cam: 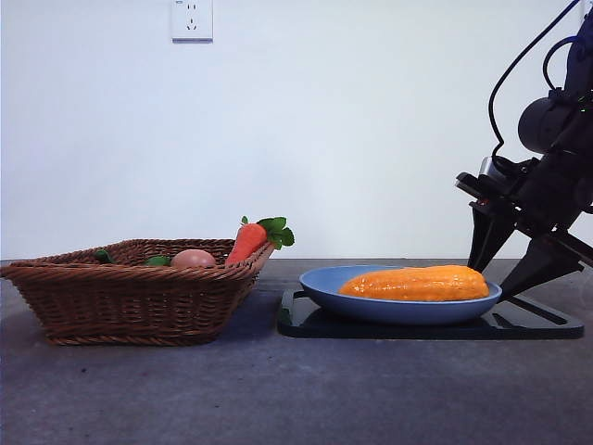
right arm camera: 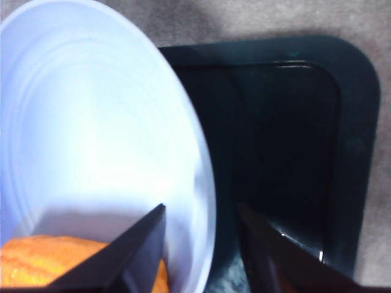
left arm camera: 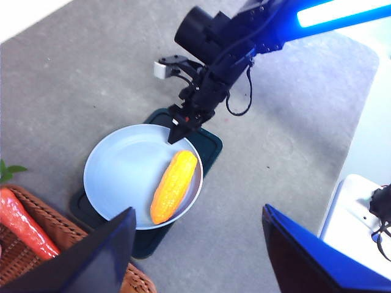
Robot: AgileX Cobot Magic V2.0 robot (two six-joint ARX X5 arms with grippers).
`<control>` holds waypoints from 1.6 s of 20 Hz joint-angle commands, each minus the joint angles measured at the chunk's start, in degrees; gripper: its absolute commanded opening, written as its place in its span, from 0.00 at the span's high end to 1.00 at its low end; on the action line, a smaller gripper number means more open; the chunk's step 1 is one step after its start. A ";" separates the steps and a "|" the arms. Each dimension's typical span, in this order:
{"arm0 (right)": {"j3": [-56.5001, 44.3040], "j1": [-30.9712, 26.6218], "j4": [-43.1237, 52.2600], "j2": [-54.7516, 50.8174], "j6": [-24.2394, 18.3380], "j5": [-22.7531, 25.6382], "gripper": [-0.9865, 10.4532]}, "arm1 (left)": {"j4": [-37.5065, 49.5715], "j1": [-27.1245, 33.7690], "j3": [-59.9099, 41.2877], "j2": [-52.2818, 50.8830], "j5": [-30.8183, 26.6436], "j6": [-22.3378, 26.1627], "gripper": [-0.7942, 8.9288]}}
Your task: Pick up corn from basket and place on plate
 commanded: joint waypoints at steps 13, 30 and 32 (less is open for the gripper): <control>1.40 -0.61 -28.83 -37.24 -12.00 -0.61 0.78 | 0.83 0.35 1.55 0.31 0.02 -0.92 0.68; 1.40 7.87 -34.36 -59.93 -16.76 -1.14 0.91 | 2.60 0.35 1.55 0.31 0.04 -0.90 0.91; 1.40 7.87 -33.33 -59.95 -16.79 -1.03 0.91 | 2.62 0.35 1.55 0.31 0.04 -0.90 0.91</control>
